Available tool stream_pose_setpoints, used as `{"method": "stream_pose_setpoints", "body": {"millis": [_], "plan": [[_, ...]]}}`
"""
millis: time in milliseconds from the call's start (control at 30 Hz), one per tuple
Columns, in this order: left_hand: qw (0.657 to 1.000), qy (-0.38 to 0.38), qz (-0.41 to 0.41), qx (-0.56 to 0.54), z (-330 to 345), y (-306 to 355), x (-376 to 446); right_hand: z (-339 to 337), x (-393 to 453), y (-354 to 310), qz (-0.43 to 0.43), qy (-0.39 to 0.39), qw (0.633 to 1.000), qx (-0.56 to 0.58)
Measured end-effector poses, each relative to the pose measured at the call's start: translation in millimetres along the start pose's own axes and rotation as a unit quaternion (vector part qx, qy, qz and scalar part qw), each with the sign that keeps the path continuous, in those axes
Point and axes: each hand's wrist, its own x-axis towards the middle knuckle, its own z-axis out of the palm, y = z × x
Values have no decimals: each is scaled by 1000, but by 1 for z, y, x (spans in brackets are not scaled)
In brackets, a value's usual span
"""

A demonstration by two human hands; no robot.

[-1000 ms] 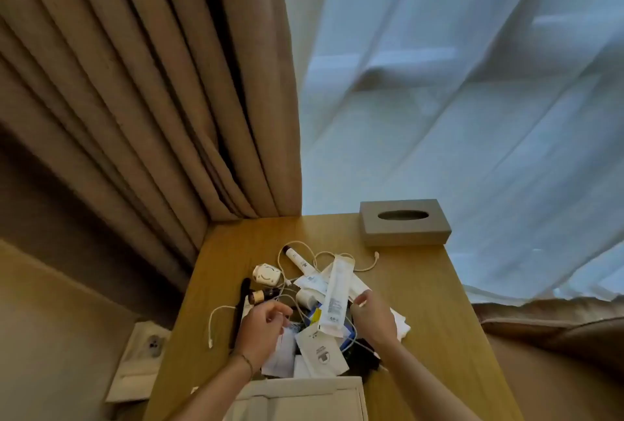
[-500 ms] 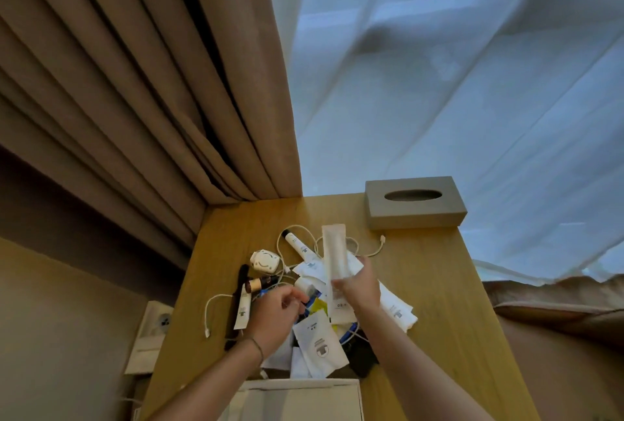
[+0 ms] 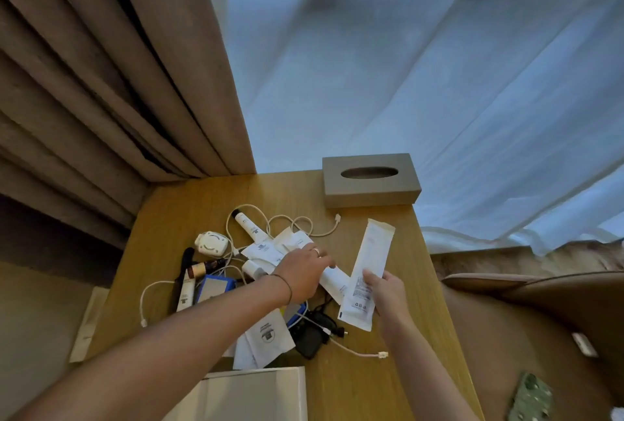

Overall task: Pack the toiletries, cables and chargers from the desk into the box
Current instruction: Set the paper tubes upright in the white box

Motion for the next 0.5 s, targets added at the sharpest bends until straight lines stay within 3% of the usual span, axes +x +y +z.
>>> {"method": "stream_pose_setpoints", "body": {"millis": [133,233,500], "plan": [[980,-69,99,160,11,5,36,-16,-3,6,2,-10,1000,12],[965,-83,130,211,17,7,48,-22,-6,10,-2,-11,1000,13],[989,-19,111,92,12,5,38,-25,-25,14,-11,-19,999,34]]}}
